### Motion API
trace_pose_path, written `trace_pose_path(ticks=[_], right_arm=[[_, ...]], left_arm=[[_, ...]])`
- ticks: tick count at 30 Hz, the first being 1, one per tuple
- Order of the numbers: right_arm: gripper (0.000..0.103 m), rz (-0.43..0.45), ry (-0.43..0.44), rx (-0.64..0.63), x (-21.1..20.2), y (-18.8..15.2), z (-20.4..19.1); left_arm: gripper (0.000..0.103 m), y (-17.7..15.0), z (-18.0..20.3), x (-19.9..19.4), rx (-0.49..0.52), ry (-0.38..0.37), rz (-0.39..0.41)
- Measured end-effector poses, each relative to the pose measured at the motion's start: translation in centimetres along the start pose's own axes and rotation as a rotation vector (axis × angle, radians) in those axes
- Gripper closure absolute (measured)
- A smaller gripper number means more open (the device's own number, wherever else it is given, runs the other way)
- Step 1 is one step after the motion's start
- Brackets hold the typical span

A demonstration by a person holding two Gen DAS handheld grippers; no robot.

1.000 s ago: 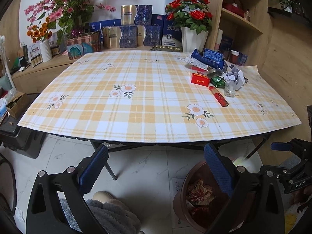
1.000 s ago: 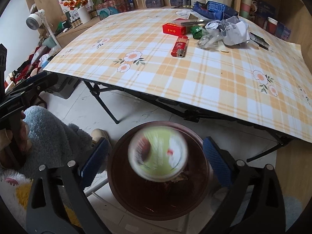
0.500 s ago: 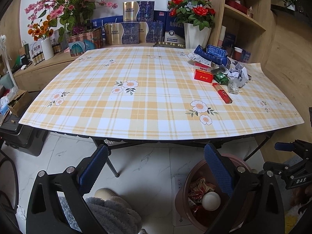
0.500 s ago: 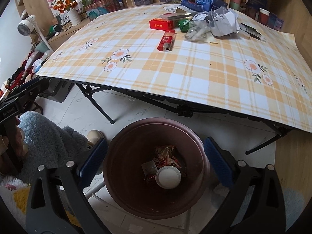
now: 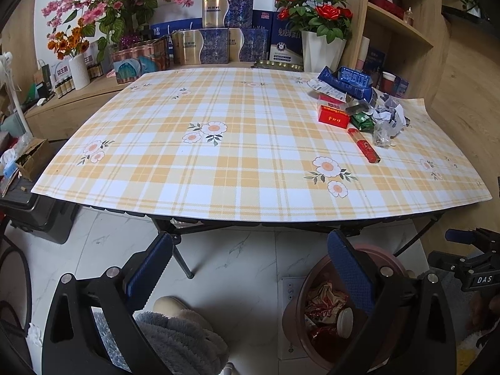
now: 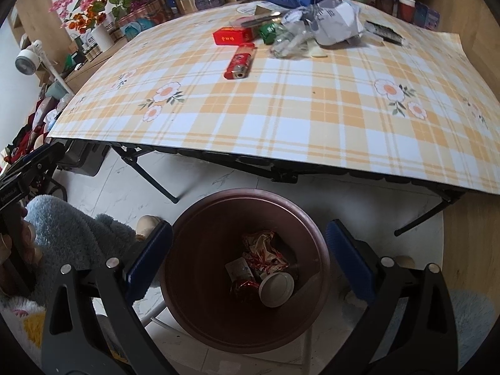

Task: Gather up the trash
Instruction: 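Raise both grippers from the bin toward the table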

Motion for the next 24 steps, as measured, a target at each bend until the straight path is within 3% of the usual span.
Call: trace_pose_path(ticks=[11,20,24], right_arm=[[0.006,0.049,-0.072,-0.003,-1.1,2.4,2.8],[0.006,0.175,-0.089,0.069,-1.9,10.1,8.5],[0.006,0.210,-0.140,0.050,-1.4,14.1,10.1]], left_arm=[[0.006,0.8,-0.4,0.9,-0.044,0.012,-0.014],[0.006,3.6,0.0,2.9,-0.131,-0.021,-0.007],[0.006,6.0,1.0,3.1,-0.125,-0.044,0.046]])
Point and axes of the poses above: each gripper's, at about its wrist camera, not at the fingertips, and x roughly the way its jaws point, z to its right, y to its top, the point moved 2 cm from there along x, roughly the way its jaws point, and after that the axes turned 10 degrees about -x, right-handed, at the moved point
